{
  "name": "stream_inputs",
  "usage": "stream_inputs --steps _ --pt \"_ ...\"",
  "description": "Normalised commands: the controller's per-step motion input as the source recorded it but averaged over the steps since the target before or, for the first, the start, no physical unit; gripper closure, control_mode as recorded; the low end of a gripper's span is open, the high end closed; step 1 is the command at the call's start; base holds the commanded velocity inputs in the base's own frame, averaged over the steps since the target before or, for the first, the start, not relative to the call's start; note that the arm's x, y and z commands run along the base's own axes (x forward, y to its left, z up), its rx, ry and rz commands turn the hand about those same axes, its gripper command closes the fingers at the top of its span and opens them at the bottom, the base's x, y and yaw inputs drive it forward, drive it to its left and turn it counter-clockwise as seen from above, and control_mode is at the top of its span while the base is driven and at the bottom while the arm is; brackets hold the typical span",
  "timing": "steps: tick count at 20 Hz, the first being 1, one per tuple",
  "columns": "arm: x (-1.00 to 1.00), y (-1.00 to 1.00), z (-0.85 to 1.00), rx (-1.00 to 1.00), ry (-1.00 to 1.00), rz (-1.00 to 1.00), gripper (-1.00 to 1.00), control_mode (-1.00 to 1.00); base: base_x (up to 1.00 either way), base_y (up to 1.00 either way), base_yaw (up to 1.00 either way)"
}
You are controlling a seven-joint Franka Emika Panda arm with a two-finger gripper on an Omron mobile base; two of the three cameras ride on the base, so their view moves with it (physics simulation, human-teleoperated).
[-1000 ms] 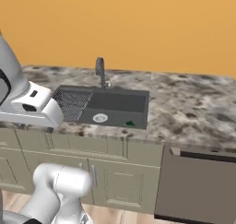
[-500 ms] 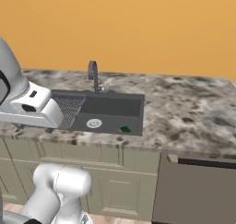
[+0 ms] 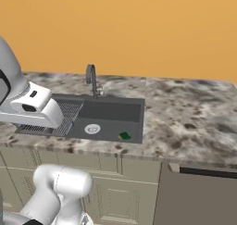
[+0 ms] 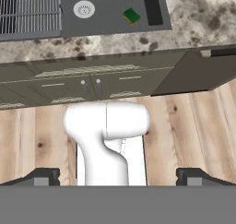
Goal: Pick up the bar soap and sponge from the sink, and place them back in the cabinet, and close the cabinet doors.
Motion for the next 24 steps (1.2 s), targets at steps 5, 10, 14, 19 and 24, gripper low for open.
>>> stream_inputs --steps 5,10,14,19,24 --pt "0.00 0.00 0.00 0.00 0.00 0.00 -1.00 1.00 0.21 -0.19 -0.02" --pt "0.00 0.00 0.00 0.00 0.00 0.00 -1.00 1.00 0.16 -0.26 -0.01" --pt "0.00 0.00 0.00 0.00 0.00 0.00 -1.00 1.00 0.10 -0.32 0.00" --pt "0.00 0.00 0.00 0.00 0.00 0.00 -1.00 1.00 0.30 -0.31 0.00" --pt "0.00 0.00 0.00 0.00 0.00 0.00 -1.00 1.00 0.39 -0.31 0.00"
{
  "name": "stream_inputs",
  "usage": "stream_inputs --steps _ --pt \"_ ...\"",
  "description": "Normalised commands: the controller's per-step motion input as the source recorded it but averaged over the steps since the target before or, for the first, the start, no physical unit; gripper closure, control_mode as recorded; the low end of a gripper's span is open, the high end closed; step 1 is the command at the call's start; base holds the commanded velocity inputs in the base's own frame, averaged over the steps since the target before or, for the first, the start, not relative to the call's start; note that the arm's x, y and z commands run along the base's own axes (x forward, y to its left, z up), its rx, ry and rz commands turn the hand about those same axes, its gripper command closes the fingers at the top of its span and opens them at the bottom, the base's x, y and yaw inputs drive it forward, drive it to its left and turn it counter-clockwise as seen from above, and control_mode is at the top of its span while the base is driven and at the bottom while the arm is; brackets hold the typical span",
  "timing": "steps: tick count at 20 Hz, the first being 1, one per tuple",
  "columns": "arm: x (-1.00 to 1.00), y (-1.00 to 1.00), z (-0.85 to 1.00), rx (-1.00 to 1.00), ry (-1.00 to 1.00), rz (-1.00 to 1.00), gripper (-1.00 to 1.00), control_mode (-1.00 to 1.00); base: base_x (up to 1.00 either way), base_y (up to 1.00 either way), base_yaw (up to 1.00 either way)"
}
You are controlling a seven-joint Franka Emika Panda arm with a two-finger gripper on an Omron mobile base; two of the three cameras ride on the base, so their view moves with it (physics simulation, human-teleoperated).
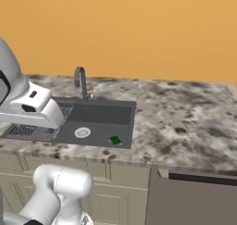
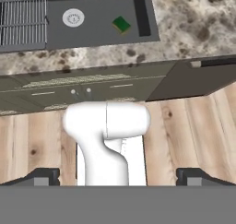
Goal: Pick up the bar soap and sponge from the sink, and place them back in the cabinet, and close the cabinet doors.
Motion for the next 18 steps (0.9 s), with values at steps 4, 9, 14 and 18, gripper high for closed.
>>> stream_inputs --steps 4,9,14,18 --pt "0.00 0.00 0.00 0.00 0.00 0.00 -1.00 1.00 0.32 -0.36 0.00" --pt "0.00 0.00 0.00 0.00 0.00 0.00 -1.00 1.00 0.30 -0.35 0.00" --pt "0.00 0.00 0.00 0.00 0.00 0.00 -1.00 1.00 0.33 -0.26 0.00" --pt "0.00 0.00 0.00 0.00 0.00 0.00 -1.00 1.00 0.40 -0.06 0.00"
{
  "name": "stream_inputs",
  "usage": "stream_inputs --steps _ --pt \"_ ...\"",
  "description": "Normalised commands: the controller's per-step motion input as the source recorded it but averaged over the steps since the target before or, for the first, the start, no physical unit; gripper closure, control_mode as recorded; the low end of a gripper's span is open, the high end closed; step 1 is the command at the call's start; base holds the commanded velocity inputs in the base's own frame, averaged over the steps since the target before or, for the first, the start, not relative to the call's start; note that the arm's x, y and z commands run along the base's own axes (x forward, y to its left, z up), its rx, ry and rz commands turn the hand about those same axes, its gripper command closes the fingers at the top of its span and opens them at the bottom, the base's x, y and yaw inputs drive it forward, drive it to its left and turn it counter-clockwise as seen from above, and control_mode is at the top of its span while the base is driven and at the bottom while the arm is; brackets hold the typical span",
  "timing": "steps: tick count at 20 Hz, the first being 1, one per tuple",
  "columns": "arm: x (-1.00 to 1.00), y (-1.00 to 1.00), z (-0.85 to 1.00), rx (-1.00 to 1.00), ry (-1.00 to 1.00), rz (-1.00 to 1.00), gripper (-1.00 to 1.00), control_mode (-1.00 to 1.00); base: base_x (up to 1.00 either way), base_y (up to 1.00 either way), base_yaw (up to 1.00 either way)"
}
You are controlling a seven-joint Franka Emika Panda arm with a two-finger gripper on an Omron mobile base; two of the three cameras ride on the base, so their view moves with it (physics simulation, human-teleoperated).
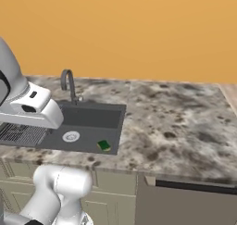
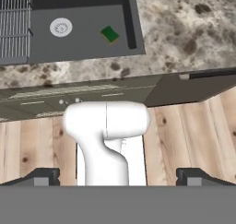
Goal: Pick up the bar soap and sponge from the sink, and place them back in the cabinet, and close the cabinet doors.
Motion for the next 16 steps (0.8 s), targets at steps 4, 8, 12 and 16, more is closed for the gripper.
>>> stream_inputs --steps 4,8,12,16 --pt "0.00 0.00 0.00 0.00 0.00 0.00 -1.00 1.00 0.44 0.00 0.00" --pt "0.00 0.00 0.00 0.00 0.00 0.00 -1.00 1.00 0.45 0.00 0.00" --pt "0.00 0.00 0.00 0.00 0.00 0.00 -1.00 1.00 0.37 -0.07 0.01" --pt "0.00 0.00 0.00 0.00 0.00 0.00 -1.00 1.00 0.33 -0.14 0.06"
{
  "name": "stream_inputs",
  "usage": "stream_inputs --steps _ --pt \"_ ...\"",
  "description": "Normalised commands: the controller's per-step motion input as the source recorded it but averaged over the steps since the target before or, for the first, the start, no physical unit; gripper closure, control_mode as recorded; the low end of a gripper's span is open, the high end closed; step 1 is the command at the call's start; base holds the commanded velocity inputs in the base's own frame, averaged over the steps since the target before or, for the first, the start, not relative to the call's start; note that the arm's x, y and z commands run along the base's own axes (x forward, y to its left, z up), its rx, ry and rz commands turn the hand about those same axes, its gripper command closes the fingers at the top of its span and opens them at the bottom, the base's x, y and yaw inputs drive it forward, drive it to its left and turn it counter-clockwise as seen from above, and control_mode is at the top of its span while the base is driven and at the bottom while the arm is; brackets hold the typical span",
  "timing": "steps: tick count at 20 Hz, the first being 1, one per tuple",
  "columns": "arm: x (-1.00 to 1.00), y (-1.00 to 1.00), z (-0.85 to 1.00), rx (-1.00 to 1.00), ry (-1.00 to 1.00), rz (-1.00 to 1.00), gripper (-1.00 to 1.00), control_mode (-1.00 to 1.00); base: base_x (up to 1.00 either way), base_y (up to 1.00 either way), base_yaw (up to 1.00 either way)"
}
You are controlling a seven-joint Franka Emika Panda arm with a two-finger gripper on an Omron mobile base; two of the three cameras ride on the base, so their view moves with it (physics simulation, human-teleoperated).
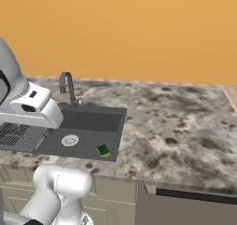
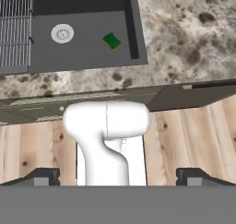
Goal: Pick up the bar soap and sponge from the sink, and place them back in the cabinet, and close the cabinet doors.
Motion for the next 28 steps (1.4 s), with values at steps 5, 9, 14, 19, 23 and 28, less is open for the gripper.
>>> stream_inputs --steps 5,9,14,19,23,28 --pt "0.00 0.00 0.00 0.00 0.00 0.00 -1.00 1.00 0.35 -0.17 0.12" --pt "0.00 0.00 0.00 0.00 0.00 0.00 -1.00 1.00 0.36 -0.16 0.09" --pt "0.00 0.00 0.00 0.00 0.00 0.00 -1.00 1.00 0.36 -0.11 0.03" --pt "0.00 0.00 0.00 0.00 0.00 0.00 -1.00 1.00 0.09 0.00 0.00" --pt "0.00 0.00 0.00 0.00 0.00 0.00 -1.00 1.00 0.00 0.00 0.00" --pt "0.00 0.00 0.00 0.00 0.00 0.00 -1.00 1.00 0.00 0.00 0.00"
